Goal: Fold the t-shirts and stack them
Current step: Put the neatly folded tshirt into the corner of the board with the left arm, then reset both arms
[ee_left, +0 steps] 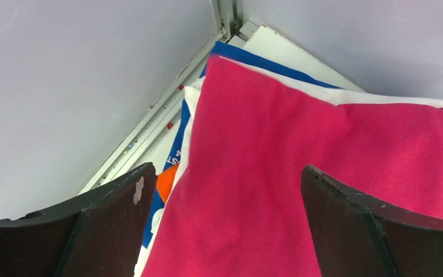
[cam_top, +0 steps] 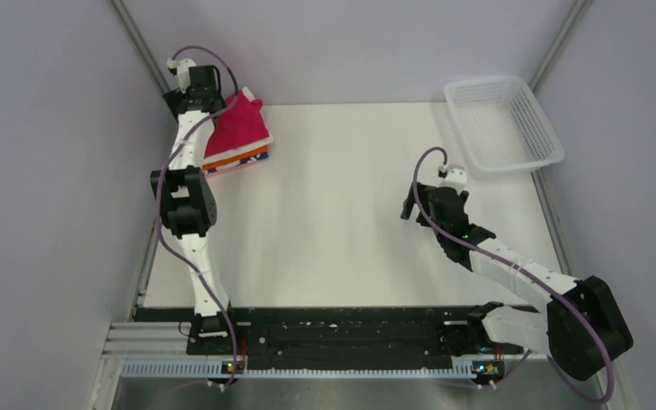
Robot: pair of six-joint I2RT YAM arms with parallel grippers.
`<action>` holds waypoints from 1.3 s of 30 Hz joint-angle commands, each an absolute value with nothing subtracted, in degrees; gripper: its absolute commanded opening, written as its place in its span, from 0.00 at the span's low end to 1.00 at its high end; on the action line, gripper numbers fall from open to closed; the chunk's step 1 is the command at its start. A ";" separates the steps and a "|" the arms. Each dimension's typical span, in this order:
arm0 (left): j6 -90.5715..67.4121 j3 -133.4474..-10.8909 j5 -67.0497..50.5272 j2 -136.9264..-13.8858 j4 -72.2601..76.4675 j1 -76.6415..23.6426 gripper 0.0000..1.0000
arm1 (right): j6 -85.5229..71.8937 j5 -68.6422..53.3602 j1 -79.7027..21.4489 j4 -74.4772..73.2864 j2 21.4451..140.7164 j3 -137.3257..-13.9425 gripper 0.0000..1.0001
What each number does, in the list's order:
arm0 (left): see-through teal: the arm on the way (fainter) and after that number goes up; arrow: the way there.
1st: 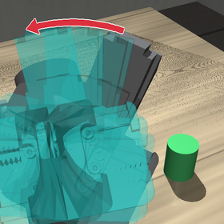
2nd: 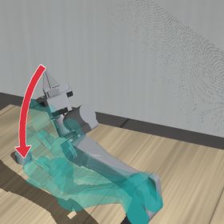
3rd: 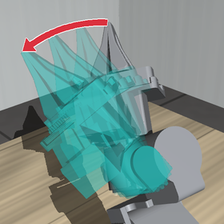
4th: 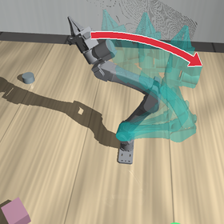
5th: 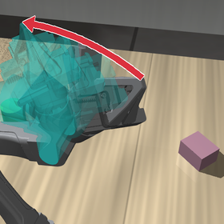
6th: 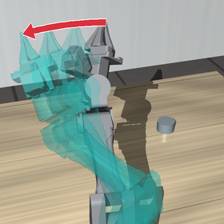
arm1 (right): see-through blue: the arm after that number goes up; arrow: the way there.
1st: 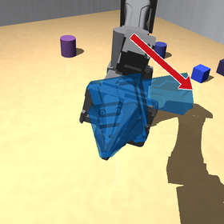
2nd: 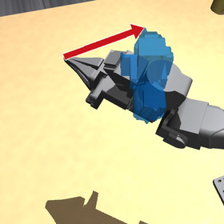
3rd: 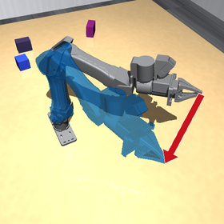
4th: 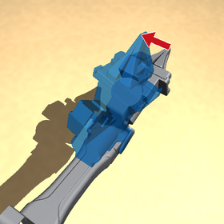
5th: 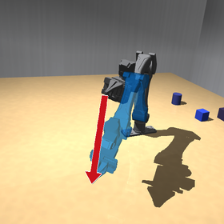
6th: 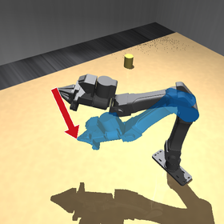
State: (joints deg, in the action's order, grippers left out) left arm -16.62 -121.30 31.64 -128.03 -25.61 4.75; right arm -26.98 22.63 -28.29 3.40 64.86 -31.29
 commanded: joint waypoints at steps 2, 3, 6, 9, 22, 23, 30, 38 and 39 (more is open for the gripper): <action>-16.40 -121.38 36.56 -125.38 -23.03 5.19 0.99 | -26.27 23.13 -27.86 4.19 65.30 -34.62 0.99; -16.46 -121.35 37.28 -124.61 -23.43 5.16 0.99 | -26.27 23.18 -27.86 4.07 65.20 -34.72 0.99; -17.44 -121.37 38.71 -122.42 -24.79 5.17 0.99 | -26.28 23.14 -27.86 3.89 64.92 -34.74 0.99; -18.60 -120.71 34.48 -119.50 -27.09 5.08 0.99 | -26.31 22.98 -27.87 3.63 64.39 -34.63 0.99; -31.74 -61.75 -0.71 -73.32 -1.59 -2.88 0.99 | -30.55 21.55 -27.87 2.99 58.40 -30.42 0.99; -32.19 -56.85 2.26 -69.91 -0.65 -5.33 0.99 | -31.00 21.92 -27.86 2.99 58.10 -29.74 0.99; -38.52 -33.21 9.84 -53.28 0.66 -13.53 0.99 | -33.71 25.12 -27.80 2.63 56.83 -25.86 0.99; -40.71 -27.11 11.77 -48.94 -0.49 -13.54 0.99 | -32.92 28.18 -27.86 10.88 60.13 -21.34 0.99; -40.33 -27.34 11.90 -49.07 -0.45 -13.54 0.99 | -32.90 29.35 -27.86 10.97 60.68 -21.51 0.99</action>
